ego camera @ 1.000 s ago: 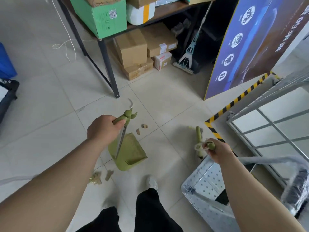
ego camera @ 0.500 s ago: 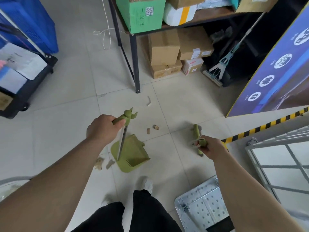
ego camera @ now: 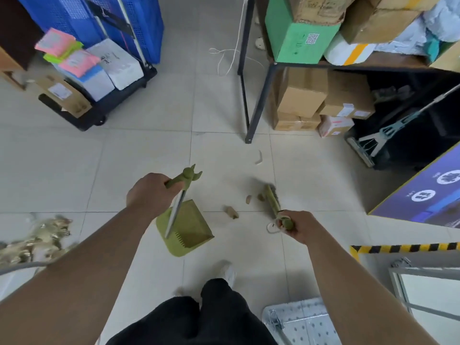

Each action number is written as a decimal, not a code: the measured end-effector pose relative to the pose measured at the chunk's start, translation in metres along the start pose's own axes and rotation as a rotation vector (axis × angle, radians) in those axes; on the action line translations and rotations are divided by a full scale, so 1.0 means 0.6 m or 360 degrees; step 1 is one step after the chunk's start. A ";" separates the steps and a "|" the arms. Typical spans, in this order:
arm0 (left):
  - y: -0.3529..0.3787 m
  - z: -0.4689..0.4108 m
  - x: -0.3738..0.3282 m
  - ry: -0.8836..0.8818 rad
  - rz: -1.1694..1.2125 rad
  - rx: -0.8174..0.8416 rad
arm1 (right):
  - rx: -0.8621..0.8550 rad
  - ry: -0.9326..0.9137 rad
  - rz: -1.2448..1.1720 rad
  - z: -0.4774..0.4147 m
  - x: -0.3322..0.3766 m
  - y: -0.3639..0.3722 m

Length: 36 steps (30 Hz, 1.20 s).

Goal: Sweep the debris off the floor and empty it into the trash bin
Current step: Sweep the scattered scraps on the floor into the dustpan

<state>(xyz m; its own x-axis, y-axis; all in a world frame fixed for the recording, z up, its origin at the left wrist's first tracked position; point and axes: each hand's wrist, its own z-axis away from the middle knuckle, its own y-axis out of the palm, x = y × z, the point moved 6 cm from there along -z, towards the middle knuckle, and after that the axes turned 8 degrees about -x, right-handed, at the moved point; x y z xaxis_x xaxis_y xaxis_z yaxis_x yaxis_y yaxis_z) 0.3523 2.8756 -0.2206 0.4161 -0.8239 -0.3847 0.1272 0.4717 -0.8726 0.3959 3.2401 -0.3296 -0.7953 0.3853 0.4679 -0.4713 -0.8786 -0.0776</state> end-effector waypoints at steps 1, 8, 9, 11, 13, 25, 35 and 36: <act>-0.012 0.007 0.022 -0.0032 -0.0006 -0.0018 | 0.0021 0.0006 0.0063 0.011 -0.012 0.018; -0.077 0.058 0.170 -0.0203 -0.0030 -0.0089 | 0.0200 -0.0003 0.0319 0.087 -0.096 0.139; -0.083 0.066 0.188 -0.0221 -0.0033 -0.0094 | 0.0213 -0.0005 0.0329 0.096 -0.109 0.155; -0.093 0.081 0.222 -0.0264 -0.0025 -0.0095 | 0.0244 0.0000 0.0333 0.112 -0.138 0.189; -0.102 0.096 0.255 -0.0312 0.0005 -0.0108 | 0.0283 0.0016 0.0356 0.128 -0.166 0.222; -0.139 0.134 0.354 -0.0428 0.0043 -0.0228 | 0.0456 0.0104 0.0250 0.177 -0.192 0.314; -0.118 0.084 0.240 -0.0302 0.0067 -0.0229 | 0.0343 0.0020 0.0043 0.140 -0.069 0.223; -0.114 0.076 0.222 -0.0293 0.0053 -0.0226 | 0.0304 0.0002 0.0039 0.130 -0.050 0.207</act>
<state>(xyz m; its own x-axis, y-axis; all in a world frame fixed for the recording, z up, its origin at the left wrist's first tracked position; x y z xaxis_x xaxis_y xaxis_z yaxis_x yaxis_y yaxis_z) 0.4402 2.7481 -0.1986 0.5766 -0.7314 -0.3642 -0.0118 0.4382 -0.8988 0.3909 3.0971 -0.2850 -0.8062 0.3635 0.4667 -0.3709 -0.9252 0.0800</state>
